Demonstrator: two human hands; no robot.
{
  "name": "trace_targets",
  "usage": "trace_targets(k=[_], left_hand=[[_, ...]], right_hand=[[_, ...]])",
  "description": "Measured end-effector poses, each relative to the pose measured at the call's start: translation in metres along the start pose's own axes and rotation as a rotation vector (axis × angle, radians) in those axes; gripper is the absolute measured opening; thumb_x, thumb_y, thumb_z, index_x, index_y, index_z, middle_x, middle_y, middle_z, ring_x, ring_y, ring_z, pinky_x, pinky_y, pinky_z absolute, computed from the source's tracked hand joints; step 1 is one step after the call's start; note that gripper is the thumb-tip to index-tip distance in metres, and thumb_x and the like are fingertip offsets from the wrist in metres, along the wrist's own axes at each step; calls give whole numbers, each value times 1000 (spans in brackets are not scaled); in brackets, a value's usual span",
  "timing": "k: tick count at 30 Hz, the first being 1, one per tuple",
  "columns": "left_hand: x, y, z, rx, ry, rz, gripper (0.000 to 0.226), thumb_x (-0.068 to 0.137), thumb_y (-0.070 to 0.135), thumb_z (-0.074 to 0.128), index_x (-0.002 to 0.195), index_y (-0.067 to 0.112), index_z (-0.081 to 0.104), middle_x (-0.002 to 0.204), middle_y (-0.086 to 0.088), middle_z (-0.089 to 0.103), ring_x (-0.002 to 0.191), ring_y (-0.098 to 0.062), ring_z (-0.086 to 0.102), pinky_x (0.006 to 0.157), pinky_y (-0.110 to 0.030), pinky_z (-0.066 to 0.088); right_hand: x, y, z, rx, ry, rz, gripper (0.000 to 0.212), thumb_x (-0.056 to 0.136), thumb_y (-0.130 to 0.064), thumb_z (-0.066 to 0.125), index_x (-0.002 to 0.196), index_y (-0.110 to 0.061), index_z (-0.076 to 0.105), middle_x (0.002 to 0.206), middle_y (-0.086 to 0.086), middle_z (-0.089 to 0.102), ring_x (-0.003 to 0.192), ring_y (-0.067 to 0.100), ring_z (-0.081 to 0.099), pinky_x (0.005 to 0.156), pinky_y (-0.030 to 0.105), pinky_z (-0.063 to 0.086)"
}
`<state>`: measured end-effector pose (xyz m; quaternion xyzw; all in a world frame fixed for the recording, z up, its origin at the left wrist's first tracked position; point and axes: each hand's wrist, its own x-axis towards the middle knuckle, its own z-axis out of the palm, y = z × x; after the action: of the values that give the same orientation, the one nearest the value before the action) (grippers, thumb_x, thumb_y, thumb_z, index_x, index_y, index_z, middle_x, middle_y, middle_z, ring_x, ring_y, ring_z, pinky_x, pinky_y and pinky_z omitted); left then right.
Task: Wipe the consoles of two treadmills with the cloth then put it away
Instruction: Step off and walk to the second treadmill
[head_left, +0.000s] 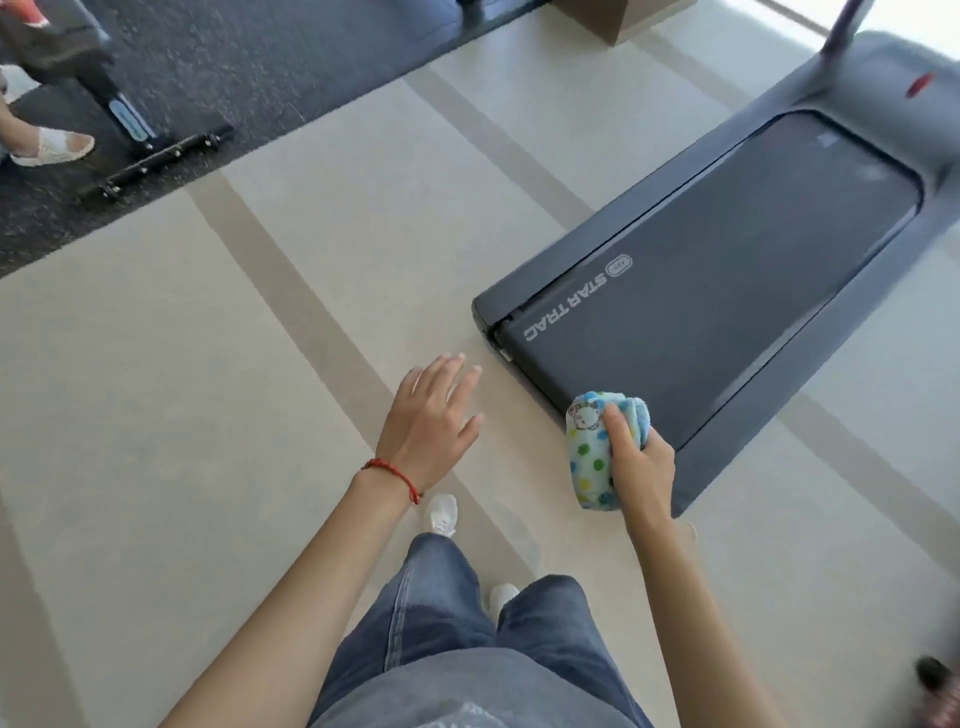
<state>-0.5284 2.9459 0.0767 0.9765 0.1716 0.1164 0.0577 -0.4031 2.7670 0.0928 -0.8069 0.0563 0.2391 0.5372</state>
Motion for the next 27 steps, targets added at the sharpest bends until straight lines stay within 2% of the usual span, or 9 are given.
trace_targets(k=[4, 10, 16, 21, 27], left_hand=[[56, -22, 6, -7, -37, 155, 48, 85, 31, 41, 117, 1, 62, 117, -20, 61, 109, -34, 58, 89, -44, 48], [124, -31, 17, -49, -74, 325, 49, 85, 32, 41, 118, 2, 62, 119, -19, 60, 112, -33, 56, 89, -44, 49], [190, -3, 38, -98, -90, 463, 48, 86, 31, 41, 118, 2, 61, 119, -18, 60, 113, -33, 55, 91, -47, 48], [250, 28, 60, -104, -88, 530, 49, 86, 32, 40, 119, 3, 61, 120, -17, 60, 115, -30, 51, 93, -47, 48], [326, 72, 76, -107, -74, 540, 50, 86, 33, 40, 119, 2, 60, 120, -17, 59, 113, -32, 53, 92, -47, 49]], right_hand=[[21, -13, 9, 80, 155, 59, 29, 87, -35, 60, 85, -6, 62, 74, 0, 62, 69, 13, 60, 57, 24, 49], [41, -28, 14, 219, 312, 130, 27, 88, -36, 59, 91, -9, 62, 80, 0, 63, 71, 12, 62, 55, 24, 48], [74, -40, -4, 304, 441, 173, 28, 88, -38, 58, 92, -10, 62, 82, 1, 64, 73, 13, 63, 54, 23, 49], [124, -49, -34, 333, 528, 170, 32, 87, -40, 59, 94, -9, 63, 88, 5, 67, 78, 19, 66, 60, 26, 52], [193, -82, -83, 380, 534, 144, 31, 88, -39, 59, 94, -9, 63, 81, 1, 65, 70, 10, 64, 46, 13, 47]])
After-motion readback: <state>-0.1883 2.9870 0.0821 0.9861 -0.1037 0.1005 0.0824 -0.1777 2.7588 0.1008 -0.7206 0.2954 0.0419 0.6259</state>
